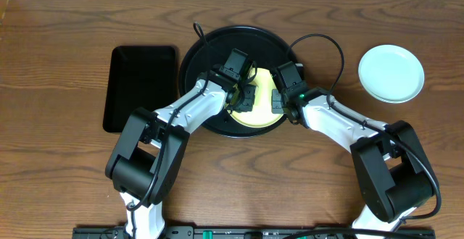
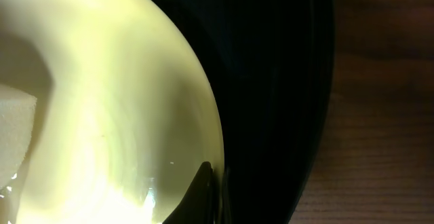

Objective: Clean dirty plates on tray and stack at the side
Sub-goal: 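Scrub the yellow plate with the sponge while the right gripper holds it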

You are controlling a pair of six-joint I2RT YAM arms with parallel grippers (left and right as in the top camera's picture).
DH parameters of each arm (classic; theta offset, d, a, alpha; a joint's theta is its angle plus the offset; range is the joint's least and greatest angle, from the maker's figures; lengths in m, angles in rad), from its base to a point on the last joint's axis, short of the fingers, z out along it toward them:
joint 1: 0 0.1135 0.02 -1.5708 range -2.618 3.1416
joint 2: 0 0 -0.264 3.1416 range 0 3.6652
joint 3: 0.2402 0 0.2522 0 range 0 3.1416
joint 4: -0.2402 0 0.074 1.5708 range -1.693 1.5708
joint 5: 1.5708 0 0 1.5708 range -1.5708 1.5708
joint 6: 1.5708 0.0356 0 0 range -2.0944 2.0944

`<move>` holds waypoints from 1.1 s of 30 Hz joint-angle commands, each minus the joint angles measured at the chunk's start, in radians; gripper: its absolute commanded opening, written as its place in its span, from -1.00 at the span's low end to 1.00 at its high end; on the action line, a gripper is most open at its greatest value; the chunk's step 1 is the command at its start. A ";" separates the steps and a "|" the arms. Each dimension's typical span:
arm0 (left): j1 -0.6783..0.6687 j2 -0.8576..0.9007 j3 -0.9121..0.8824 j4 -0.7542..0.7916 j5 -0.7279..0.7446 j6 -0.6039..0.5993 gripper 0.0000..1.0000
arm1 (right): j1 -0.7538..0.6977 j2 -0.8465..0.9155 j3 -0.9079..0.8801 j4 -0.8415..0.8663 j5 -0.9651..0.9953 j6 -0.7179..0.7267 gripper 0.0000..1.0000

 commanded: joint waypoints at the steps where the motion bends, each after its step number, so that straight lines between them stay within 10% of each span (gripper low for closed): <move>1: 0.013 0.048 -0.015 -0.003 -0.121 0.021 -0.85 | 0.005 0.009 -0.015 -0.006 -0.013 -0.009 -0.98; 33: 0.014 0.093 -0.018 0.078 -0.123 0.061 -0.85 | 0.005 0.009 -0.015 -0.003 -0.013 -0.009 -0.98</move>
